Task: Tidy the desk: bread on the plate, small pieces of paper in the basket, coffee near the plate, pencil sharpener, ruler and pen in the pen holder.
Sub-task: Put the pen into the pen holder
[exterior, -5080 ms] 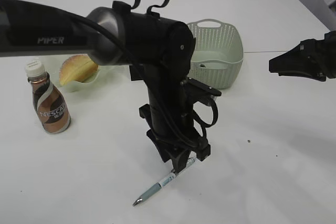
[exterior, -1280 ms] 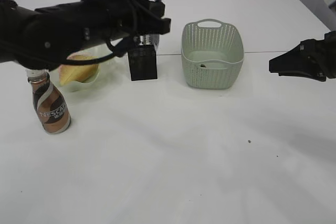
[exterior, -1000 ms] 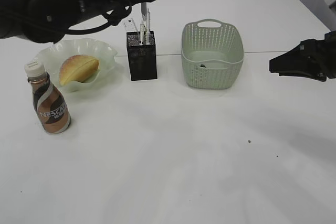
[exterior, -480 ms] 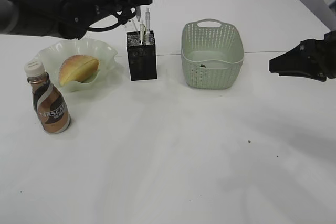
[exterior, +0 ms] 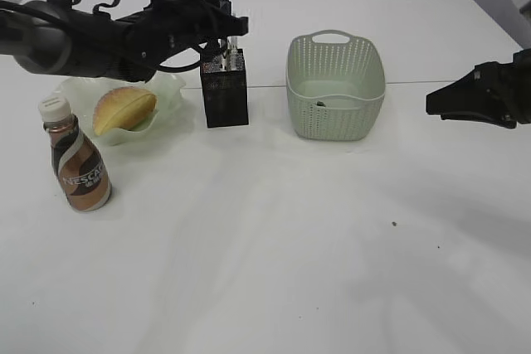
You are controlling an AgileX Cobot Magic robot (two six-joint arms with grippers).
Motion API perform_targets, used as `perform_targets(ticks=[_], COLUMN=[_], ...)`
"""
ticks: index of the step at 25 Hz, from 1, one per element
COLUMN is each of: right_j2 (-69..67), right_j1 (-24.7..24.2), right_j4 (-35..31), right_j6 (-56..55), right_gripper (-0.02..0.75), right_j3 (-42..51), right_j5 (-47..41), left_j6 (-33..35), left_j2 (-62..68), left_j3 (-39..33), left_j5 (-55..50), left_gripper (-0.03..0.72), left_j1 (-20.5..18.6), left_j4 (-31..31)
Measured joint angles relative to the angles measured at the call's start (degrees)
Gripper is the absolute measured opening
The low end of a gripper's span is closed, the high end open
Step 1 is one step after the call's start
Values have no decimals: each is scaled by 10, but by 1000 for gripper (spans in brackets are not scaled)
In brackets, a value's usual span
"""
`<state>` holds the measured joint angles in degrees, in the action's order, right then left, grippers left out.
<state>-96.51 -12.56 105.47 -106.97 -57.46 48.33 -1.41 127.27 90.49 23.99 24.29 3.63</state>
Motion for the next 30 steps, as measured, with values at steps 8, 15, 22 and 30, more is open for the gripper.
perform_targets(ticks=[8,15,22,30], right_j2=[0,0,0,0], right_j1=[0,0,0,0], right_j4=[0,0,0,0], right_j6=[0,0,0,0], right_gripper=[259,259,260,260], right_j3=[0,0,0,0], right_j5=[-1,-1,-9,-25], left_j6=[0,0,0,0], left_j2=[32,34,34,34], left_j3=[24,25,25,28], left_j5=[-11,-23,-24,-37], left_gripper=[67,69,69,72], left_j1=[-4,-6,-6,-6], left_j4=[1,1,1,10])
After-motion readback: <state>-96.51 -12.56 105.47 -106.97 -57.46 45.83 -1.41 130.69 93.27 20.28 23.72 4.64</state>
